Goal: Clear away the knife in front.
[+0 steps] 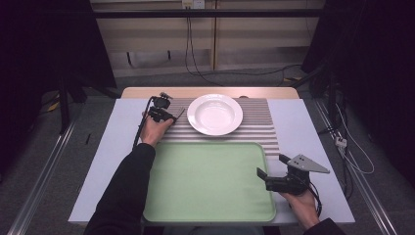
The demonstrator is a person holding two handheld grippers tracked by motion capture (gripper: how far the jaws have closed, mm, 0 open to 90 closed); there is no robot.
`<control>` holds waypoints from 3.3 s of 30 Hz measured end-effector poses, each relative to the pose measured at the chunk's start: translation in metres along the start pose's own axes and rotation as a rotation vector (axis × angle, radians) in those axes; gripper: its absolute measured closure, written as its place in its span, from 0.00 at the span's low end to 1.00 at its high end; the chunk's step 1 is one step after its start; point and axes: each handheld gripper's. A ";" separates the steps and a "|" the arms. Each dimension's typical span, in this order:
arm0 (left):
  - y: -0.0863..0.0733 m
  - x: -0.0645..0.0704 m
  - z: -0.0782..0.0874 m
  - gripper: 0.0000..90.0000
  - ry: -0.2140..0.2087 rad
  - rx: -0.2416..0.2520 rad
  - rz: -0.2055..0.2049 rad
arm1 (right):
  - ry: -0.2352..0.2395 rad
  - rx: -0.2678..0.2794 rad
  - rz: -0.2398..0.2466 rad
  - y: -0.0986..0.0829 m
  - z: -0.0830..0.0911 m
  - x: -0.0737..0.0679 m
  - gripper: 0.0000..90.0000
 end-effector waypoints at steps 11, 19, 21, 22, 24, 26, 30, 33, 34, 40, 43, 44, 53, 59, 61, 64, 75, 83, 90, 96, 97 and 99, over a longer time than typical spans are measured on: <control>0.002 0.001 -0.001 0.88 0.002 -0.012 0.003 | 0.002 0.000 0.001 0.000 0.000 0.000 0.01; 0.002 -0.001 0.000 0.89 -0.005 -0.014 0.023 | 0.002 -0.002 -0.001 0.000 0.000 0.000 0.01; 0.002 0.000 0.000 0.89 -0.004 -0.014 0.043 | 0.002 -0.002 0.001 0.000 -0.001 0.000 0.01; 0.003 0.000 0.000 0.89 -0.004 -0.016 0.042 | 0.002 -0.001 0.000 0.000 -0.001 0.000 0.01; 0.002 -0.001 0.000 0.89 -0.010 -0.016 0.042 | 0.002 -0.002 -0.001 0.000 0.000 0.000 0.01; 0.002 -0.002 0.001 0.89 -0.004 -0.022 0.037 | 0.002 -0.002 -0.001 0.000 0.000 0.000 0.01; 0.001 -0.004 0.003 0.89 0.004 -0.018 0.056 | 0.001 -0.001 -0.001 0.000 0.000 0.000 0.01; 0.001 -0.006 0.006 0.89 0.004 -0.008 0.062 | 0.001 -0.003 -0.001 0.000 -0.001 0.000 0.01; 0.002 -0.007 0.007 0.89 -0.002 -0.007 0.058 | 0.000 -0.002 -0.001 0.000 -0.001 0.000 0.01; 0.001 -0.007 0.020 0.89 -0.002 0.009 0.047 | -0.001 -0.002 -0.002 0.000 -0.001 0.000 0.01; 0.002 -0.006 0.031 0.89 -0.011 0.037 0.031 | -0.001 -0.001 -0.001 0.000 0.000 0.000 0.01; 0.002 -0.006 0.031 0.89 -0.011 0.037 0.031 | -0.001 0.001 0.000 0.000 0.000 0.000 0.01; -0.001 0.004 0.047 0.89 -0.036 0.062 0.001 | -0.003 0.001 0.004 0.000 0.000 0.000 0.01; -0.006 0.012 0.053 0.89 -0.046 0.071 -0.026 | -0.005 0.001 0.004 0.000 0.000 0.000 0.01; -0.008 0.014 0.056 0.89 -0.052 0.076 -0.032 | -0.004 0.000 0.004 0.000 0.000 -0.001 0.01; -0.011 0.018 0.061 0.89 -0.059 0.082 -0.047 | -0.004 -0.001 0.005 0.000 0.000 -0.001 0.01; -0.026 0.038 0.075 0.89 -0.092 0.109 -0.106 | -0.006 0.000 0.006 0.000 0.000 -0.002 0.01; -0.039 0.053 0.084 0.89 -0.109 0.120 -0.151 | -0.008 -0.001 0.010 0.001 0.000 -0.002 0.01; -0.050 0.063 0.089 0.89 -0.119 0.128 -0.176 | -0.008 -0.001 0.013 0.001 0.000 -0.002 0.01; -0.059 0.073 0.093 0.89 -0.127 0.132 -0.184 | -0.008 -0.003 0.016 0.001 -0.001 -0.003 0.01; -0.061 0.074 0.094 0.89 -0.123 0.131 -0.177 | -0.008 -0.004 0.017 0.001 -0.001 -0.003 0.01; -0.063 0.076 0.095 0.89 -0.129 0.128 -0.174 | -0.008 -0.004 0.017 0.001 -0.001 -0.003 0.01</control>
Point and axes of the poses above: each handheld gripper's, and its own axes: z roughly backward along the jaws, y roughly out of its top, x roughly to its right, and after that the axes turned 3 degrees about -x, right-handed
